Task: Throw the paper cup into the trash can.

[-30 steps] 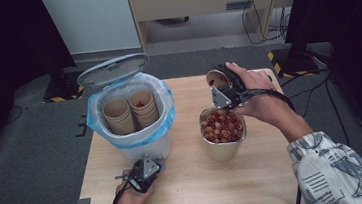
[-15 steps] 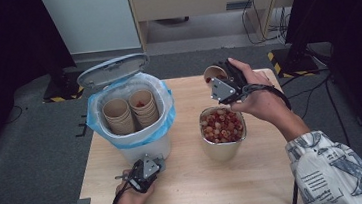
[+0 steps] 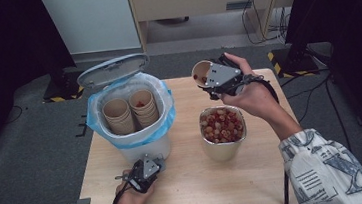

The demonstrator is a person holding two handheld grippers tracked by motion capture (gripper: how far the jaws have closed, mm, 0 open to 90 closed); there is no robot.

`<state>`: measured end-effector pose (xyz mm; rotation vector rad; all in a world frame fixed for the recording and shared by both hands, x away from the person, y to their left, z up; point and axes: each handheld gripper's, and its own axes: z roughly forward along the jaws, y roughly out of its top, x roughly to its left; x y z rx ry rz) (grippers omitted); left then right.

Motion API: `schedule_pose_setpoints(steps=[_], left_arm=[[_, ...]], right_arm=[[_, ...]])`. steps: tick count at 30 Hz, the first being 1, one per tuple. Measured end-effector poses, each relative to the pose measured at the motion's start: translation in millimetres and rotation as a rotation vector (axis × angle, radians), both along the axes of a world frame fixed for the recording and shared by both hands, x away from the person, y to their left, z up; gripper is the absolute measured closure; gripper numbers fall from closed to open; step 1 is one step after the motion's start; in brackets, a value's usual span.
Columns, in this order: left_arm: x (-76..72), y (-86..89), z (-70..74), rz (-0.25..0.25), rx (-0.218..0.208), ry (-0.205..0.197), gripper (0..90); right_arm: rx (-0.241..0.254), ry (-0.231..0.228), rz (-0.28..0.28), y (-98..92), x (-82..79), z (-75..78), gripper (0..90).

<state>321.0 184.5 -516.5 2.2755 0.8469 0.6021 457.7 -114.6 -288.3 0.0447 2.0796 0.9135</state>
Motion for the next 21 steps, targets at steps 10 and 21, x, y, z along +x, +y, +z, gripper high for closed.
schedule_pose_setpoints(steps=[10, 21], left_arm=[[-0.3, -0.3, 0.0, 0.002, 0.001, -0.001, 89.7], [-0.4, -0.6, 0.2, 0.000, 0.007, -0.002, 89.8]], right_arm=[[0.175, 0.133, 0.057, 16.1, 2.2, 15.6, 29.3], [0.246, 0.217, 0.085, 28.0, 0.0, 24.5, 28.9]])
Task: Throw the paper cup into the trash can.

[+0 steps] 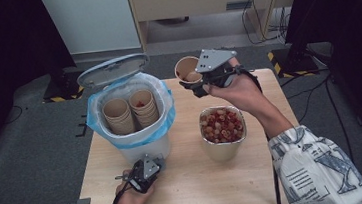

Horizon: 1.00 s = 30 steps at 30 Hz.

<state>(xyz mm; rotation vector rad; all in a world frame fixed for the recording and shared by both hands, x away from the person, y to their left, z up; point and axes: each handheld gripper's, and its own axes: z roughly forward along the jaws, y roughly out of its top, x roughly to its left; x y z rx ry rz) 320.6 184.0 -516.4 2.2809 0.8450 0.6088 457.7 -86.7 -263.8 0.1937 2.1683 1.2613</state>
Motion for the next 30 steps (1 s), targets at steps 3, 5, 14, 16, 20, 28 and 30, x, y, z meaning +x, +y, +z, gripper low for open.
schedule_pose_setpoints(steps=[3, 5, 14, 16, 20, 28, 30], left_arm=[[-0.1, 0.0, -0.2, 0.002, -0.004, -0.001, 89.8], [-0.3, -0.2, -0.2, 0.002, -0.002, -0.001, 89.8], [0.0, 0.2, -0.3, 0.001, -0.007, -0.001, 89.8], [0.1, 0.2, -0.3, 0.000, -0.009, 0.001, 89.8], [0.3, 0.3, -0.3, 0.001, -0.011, 0.003, 89.8], [0.1, 0.0, 0.0, 0.000, -0.004, 0.002, 89.7], [0.3, 0.2, -0.2, 0.000, -0.008, 0.002, 89.7]], right_arm=[[0.018, 0.021, 0.007, 0.8, -0.4, 0.2, 28.9], [0.023, 0.032, 0.009, 1.5, 0.2, 0.1, 28.8], [0.064, 0.076, 0.024, 11.2, 2.7, 2.2, 28.7], [0.073, 0.082, 0.032, 14.5, 2.5, 4.1, 28.7], [0.094, 0.094, 0.046, 20.4, 2.0, 7.9, 28.6], [0.109, 0.115, 0.065, 32.6, 1.4, 11.0, 28.6], [0.114, 0.120, 0.067, 34.3, 1.3, 11.1, 28.6]])
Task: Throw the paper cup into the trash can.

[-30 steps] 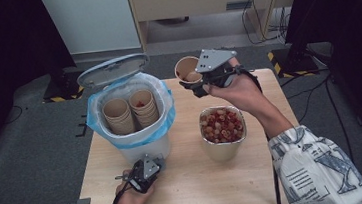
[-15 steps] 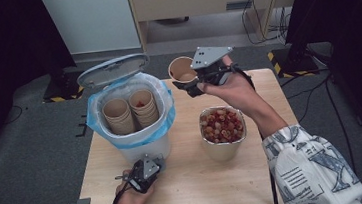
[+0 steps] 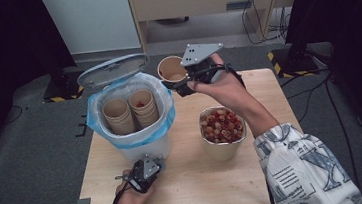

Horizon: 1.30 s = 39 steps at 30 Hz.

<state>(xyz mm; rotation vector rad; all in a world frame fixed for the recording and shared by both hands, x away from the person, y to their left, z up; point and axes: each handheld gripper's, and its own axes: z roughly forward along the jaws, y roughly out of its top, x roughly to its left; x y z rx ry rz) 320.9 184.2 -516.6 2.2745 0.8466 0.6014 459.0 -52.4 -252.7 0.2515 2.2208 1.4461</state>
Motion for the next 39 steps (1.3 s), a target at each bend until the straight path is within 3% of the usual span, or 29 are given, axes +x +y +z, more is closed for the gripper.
schedule_pose_setpoints(steps=[23, 39], left_arm=[[0.2, 0.2, 0.0, 0.000, -0.002, 0.002, 89.8], [0.1, -0.1, 0.0, 0.001, 0.000, 0.001, 89.8]], right_arm=[[0.065, 0.052, 0.064, 30.6, -2.1, -1.1, 28.1], [0.077, 0.078, 0.101, 53.5, -4.1, -8.9, 28.1]])
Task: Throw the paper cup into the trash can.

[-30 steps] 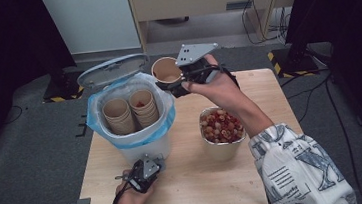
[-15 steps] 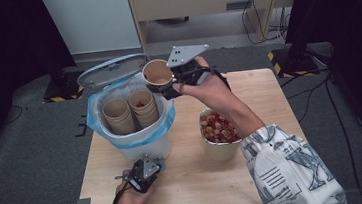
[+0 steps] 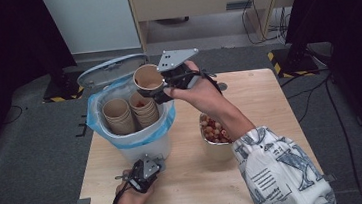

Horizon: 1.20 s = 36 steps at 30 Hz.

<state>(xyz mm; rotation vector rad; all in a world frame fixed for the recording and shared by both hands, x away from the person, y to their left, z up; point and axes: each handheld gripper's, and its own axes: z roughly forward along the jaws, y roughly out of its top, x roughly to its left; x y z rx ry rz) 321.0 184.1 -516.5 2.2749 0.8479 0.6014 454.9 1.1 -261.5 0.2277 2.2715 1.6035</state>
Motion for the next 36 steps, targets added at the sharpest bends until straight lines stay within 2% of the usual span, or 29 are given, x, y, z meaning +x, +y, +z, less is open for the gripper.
schedule_pose_setpoints(steps=[24, 36], left_arm=[[0.1, -0.1, 0.0, 0.000, 0.000, 0.000, 89.7], [0.2, 0.2, 0.0, -0.001, -0.002, 0.001, 89.7]], right_arm=[[-0.001, 0.024, 0.028, 16.8, -0.6, -7.0, 27.8], [-0.016, 0.040, 0.043, 27.2, -0.5, -16.7, 27.6]])
